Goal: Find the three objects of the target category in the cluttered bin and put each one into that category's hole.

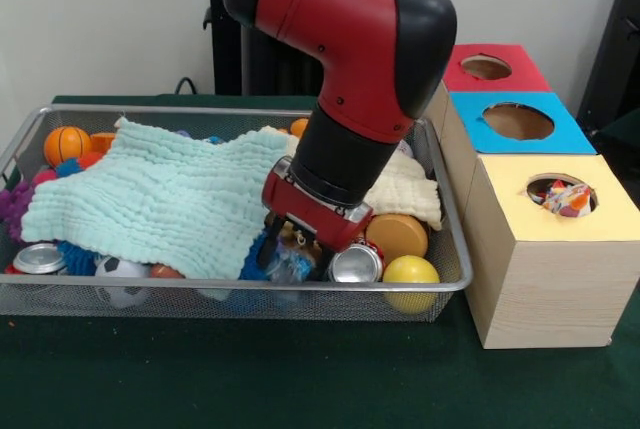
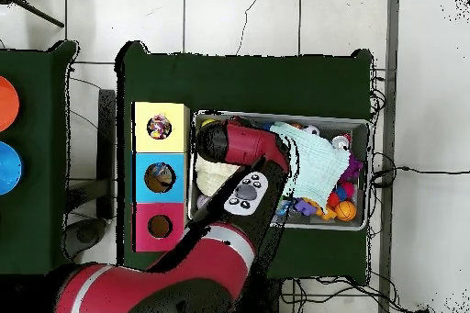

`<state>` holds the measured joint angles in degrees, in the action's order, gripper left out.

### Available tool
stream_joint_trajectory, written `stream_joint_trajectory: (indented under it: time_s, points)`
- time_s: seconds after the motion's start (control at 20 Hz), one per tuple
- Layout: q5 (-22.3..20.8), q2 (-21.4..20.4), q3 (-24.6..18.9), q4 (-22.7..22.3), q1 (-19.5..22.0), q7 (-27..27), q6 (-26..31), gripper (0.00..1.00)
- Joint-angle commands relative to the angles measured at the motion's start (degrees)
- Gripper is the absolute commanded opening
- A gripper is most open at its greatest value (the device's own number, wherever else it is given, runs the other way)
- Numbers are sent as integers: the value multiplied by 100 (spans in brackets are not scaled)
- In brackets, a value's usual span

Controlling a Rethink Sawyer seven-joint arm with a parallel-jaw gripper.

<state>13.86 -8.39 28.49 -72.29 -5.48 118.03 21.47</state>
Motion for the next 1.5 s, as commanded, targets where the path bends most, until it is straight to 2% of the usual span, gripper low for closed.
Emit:
stream_joint_trajectory:
  time_s: [0.05,0.15,0.3,0.45,0.6,0.95,1.2,1.3,1.35,1.5]
  points:
    - [-70,427,-1107,-13,428,85,2218,100]
    - [-195,498,-1050,165,434,-8,2235,100]
    - [-288,535,-1095,332,488,-151,2656,100]
    - [-308,525,-1278,402,606,-334,2694,100]
    - [-318,584,-1459,498,728,-440,2391,100]
    - [-396,718,-1446,759,783,-254,1787,100]
    - [-425,735,-1554,668,843,-102,955,100]
    - [-474,747,-1543,709,842,-145,982,100]
    - [-553,753,-1547,758,849,-218,960,0]
    - [-497,756,-1491,757,807,-78,1118,0]
